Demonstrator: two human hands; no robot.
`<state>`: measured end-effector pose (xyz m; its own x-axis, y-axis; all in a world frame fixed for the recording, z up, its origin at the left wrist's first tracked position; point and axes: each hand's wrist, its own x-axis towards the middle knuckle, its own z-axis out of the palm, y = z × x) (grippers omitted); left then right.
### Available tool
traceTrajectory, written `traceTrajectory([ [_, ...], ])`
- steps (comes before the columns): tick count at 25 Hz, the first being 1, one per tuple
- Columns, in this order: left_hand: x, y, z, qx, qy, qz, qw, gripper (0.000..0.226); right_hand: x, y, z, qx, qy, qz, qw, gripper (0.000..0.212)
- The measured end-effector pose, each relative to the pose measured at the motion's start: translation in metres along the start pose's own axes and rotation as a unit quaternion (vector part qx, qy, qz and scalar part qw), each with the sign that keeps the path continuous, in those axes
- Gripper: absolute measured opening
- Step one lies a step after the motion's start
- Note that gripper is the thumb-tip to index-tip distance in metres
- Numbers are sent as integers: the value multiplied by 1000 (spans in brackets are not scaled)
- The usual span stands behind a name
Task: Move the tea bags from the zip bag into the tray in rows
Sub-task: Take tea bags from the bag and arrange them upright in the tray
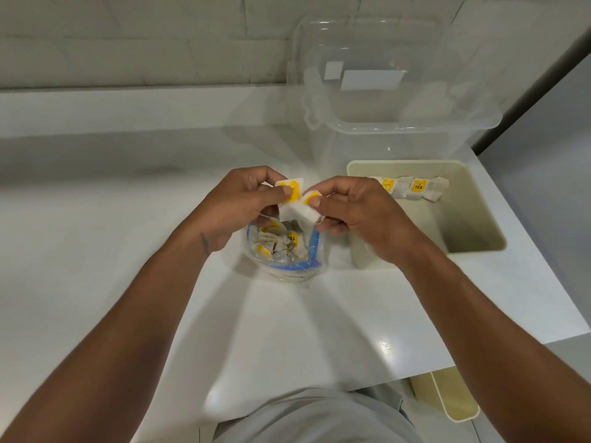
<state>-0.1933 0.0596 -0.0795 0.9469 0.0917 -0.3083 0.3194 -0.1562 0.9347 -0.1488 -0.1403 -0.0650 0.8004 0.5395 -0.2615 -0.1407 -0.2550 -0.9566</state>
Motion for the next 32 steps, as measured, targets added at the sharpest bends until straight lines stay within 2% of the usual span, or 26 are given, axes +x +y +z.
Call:
traceTrajectory([
  [1, -1, 3, 0, 1, -1, -1, 1000, 5, 2, 3, 0, -33, 12, 6, 999, 11],
  [4, -1, 5, -1, 29, 29, -7, 999, 4, 0, 6, -3, 20, -21, 26, 999, 11],
  [12, 7, 20, 24, 39, -40, 21, 998, 11, -16, 9, -45, -119, 34, 3, 992, 9],
  [16, 24, 38, 56, 78, -61, 52, 994, 7, -23, 12, -87, -150, 58, 13, 987, 12],
  [18, 38, 47, 77, 110, -60, 83, 989, 8, -24, 16, -113, -202, 83, 1, 976, 13],
  [22, 73, 60, 119, 282, -15, 141, 949, 9, -19, 29, -161, -328, 110, -4, 938, 9],
  [24, 89, 62, 137, 367, 15, 121, 922, 11, -12, 39, -179, -350, 117, -2, 929, 8],
  [27, 113, 55, 166, 463, 56, 97, 879, 11, 4, 55, -203, -425, 140, -25, 894, 11],
  [29, 126, 46, 181, 498, 67, 93, 859, 12, 18, 66, -212, -463, 155, -33, 872, 13],
  [32, 138, 34, 198, 494, 79, 86, 861, 7, 39, 87, -219, -484, 136, -4, 865, 15],
])
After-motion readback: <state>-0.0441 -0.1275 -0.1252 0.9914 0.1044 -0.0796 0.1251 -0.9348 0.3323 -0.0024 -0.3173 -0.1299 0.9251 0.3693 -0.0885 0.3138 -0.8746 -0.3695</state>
